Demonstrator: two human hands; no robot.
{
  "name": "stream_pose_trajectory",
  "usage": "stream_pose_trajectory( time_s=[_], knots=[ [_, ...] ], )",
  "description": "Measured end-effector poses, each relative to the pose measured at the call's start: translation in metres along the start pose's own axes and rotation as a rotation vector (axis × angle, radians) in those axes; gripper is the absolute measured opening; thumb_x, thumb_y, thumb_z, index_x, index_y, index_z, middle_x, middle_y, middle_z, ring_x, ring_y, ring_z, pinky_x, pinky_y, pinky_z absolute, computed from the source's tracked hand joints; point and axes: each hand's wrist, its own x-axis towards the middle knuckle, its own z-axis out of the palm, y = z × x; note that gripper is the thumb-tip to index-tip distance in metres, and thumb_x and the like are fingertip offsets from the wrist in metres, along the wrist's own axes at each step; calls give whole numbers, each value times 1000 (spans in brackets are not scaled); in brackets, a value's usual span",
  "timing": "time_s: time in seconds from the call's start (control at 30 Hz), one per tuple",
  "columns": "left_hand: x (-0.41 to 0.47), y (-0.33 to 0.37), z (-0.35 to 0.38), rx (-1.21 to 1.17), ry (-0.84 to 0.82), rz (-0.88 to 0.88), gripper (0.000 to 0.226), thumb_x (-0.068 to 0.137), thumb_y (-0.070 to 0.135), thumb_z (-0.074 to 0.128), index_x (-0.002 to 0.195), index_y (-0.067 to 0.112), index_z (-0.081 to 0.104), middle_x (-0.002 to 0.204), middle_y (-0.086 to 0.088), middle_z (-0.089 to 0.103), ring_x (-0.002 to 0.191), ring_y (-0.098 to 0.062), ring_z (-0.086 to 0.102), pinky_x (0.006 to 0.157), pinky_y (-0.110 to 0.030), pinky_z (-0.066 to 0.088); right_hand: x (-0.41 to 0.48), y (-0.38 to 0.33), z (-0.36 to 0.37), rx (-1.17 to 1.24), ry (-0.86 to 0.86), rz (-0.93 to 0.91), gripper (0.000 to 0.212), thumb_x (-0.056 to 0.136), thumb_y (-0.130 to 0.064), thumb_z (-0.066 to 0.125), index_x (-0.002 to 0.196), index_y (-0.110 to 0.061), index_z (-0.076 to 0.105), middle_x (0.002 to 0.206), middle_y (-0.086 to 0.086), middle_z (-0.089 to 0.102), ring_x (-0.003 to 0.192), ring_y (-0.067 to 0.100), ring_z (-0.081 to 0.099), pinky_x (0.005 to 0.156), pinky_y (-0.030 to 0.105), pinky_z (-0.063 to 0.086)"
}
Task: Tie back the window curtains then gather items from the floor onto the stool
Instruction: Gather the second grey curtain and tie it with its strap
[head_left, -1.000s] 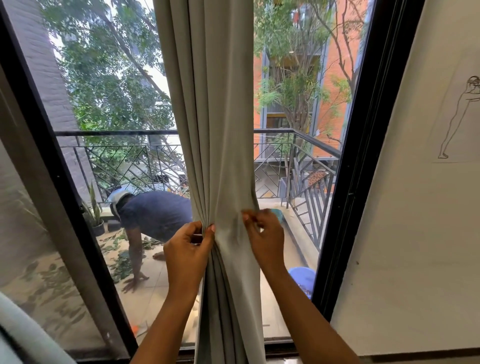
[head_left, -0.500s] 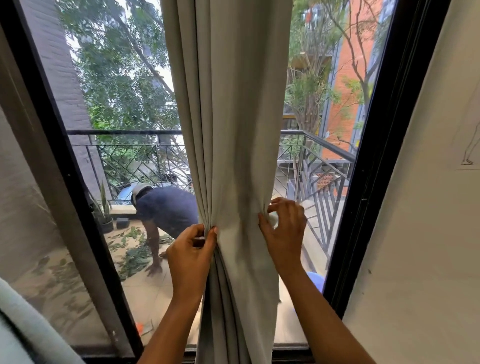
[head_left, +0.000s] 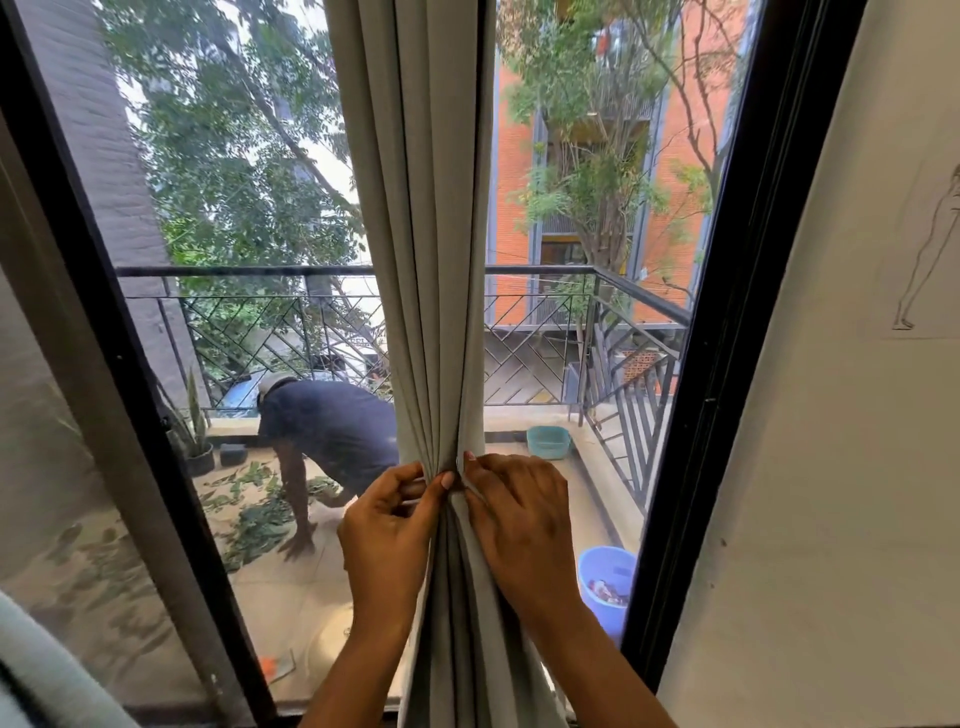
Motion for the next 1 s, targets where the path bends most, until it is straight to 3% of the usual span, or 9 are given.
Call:
stream_pose_trajectory(
  time_s=[0.13, 0.37, 0.47, 0.6, 0.67, 0.73, 0.83, 0.9, 1.0],
  knots=[
    [-4, 1, 1, -79, -39, -57, 23, 70, 36, 75, 88, 21, 72, 73, 0, 74, 73, -19, 72, 73, -45, 59, -4, -2, -2, 175, -59, 157, 35, 92, -36, 49, 120, -20, 62, 107, 0, 66, 101, 8, 50, 88, 21, 37],
    [16, 14, -6, -39, -329, -35, 5, 81, 9, 71, 79, 14, 72, 74, -2, 75, 74, -17, 73, 72, -25, 57, 2, 9, -11, 336, -196, 216, 54, 78, -44, 60, 124, -15, 61, 114, 2, 65, 105, -3, 44, 91, -1, 31],
    [26, 18, -12, 11, -442, -26, 11, 86, 7, 66, 86, 15, 74, 81, -2, 76, 79, -15, 72, 74, -26, 56, 0, 9, -6, 322, -160, 269, 55, 75, -46, 63, 121, -15, 63, 108, 1, 67, 99, 0, 51, 86, 2, 36],
    [31, 24, -18, -83, -575, -163, 24, 93, 5, 53, 93, 17, 73, 92, -3, 76, 89, -12, 71, 71, -23, 57, -2, 2, 5, 271, -69, 385, 38, 76, -38, 70, 108, -18, 63, 92, -2, 69, 82, 9, 61, 76, 1, 37],
    [33, 24, -21, -109, -624, -209, 22, 95, 10, 52, 102, 13, 73, 100, -3, 75, 99, -14, 69, 75, -27, 58, 0, 2, 7, 255, -60, 395, 34, 75, -30, 72, 106, -19, 63, 91, -3, 69, 81, 12, 63, 75, 14, 47],
    [37, 22, -24, -131, -668, -245, 23, 94, 23, 55, 106, 15, 73, 105, -2, 74, 104, -13, 67, 78, -31, 58, 1, 2, 8, 235, -70, 395, 37, 76, -39, 71, 107, -21, 63, 90, -5, 69, 81, 13, 64, 71, 27, 53],
    [45, 14, -26, -177, -682, -336, 47, 82, 39, 51, 114, 9, 68, 114, -6, 70, 108, -15, 64, 84, -37, 57, 3, 1, 8, 244, -76, 427, 54, 73, -66, 60, 103, -21, 63, 88, -5, 68, 79, 12, 63, 69, 28, 53],
    [49, 10, -26, -244, -659, -403, 55, 80, 42, 55, 118, 4, 62, 120, -10, 66, 112, -21, 63, 92, -40, 53, 4, 0, 9, 200, -49, 428, 43, 75, -58, 63, 97, -22, 63, 84, -4, 68, 76, 14, 63, 66, 31, 53],
    [53, 6, -28, -191, -580, -301, 24, 95, 34, 52, 102, 16, 67, 101, 6, 73, 102, -9, 65, 86, -32, 51, 6, -1, 11, 174, -36, 432, 23, 77, -34, 69, 96, -21, 66, 81, -2, 70, 72, 16, 65, 63, 33, 54]
  ],
)
